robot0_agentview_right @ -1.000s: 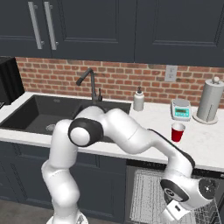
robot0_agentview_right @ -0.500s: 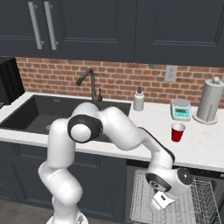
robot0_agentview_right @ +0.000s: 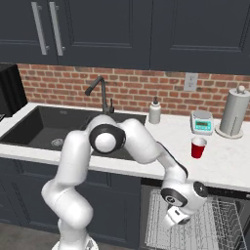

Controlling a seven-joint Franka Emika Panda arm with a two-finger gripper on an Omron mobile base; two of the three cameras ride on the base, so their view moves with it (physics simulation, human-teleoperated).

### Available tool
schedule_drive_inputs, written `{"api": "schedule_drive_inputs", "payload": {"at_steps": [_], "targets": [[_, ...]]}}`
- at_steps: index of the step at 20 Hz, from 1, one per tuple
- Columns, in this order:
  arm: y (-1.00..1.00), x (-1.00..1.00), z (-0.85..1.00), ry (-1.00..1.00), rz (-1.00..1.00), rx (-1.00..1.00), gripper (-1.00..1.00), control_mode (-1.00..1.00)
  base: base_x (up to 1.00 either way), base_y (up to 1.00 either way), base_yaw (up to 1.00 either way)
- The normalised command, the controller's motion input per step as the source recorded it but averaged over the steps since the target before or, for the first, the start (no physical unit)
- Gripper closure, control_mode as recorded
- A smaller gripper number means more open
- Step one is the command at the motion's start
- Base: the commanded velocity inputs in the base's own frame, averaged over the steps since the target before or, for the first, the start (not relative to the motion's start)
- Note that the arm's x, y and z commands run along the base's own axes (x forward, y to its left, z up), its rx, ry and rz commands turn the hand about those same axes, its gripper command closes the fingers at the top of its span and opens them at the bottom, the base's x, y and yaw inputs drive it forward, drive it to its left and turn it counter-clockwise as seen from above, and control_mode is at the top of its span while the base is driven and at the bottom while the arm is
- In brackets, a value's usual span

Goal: Pick up the cup and bowl from the counter, place them in the dishwasher, and close the dishwasher door.

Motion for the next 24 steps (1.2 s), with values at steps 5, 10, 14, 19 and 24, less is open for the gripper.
{"api": "schedule_drive_inputs", "payload": {"at_steps": [5, 10, 14, 19, 24], "targets": [[-0.03, -0.13, -0.41, -0.01, 0.0, 0.25, 1.0, -1.0, 0.0, 0.0, 0.0], [-0.04, -0.16, -0.28, -0.05, 0.0, 0.27, 1.0, -1.0, 0.0, 0.0, 0.0], [-0.05, 0.0, -0.21, -0.06, 0.0, 0.24, 1.0, -1.0, 0.0, 0.0, 0.0], [0.0, 0.12, -0.14, -0.02, 0.0, 0.21, 1.0, -1.0, 0.0, 0.0, 0.0], [0.0, 0.25, -0.19, 0.0, -0.03, 0.19, 1.0, -1.0, 0.0, 0.0, 0.0]]}}
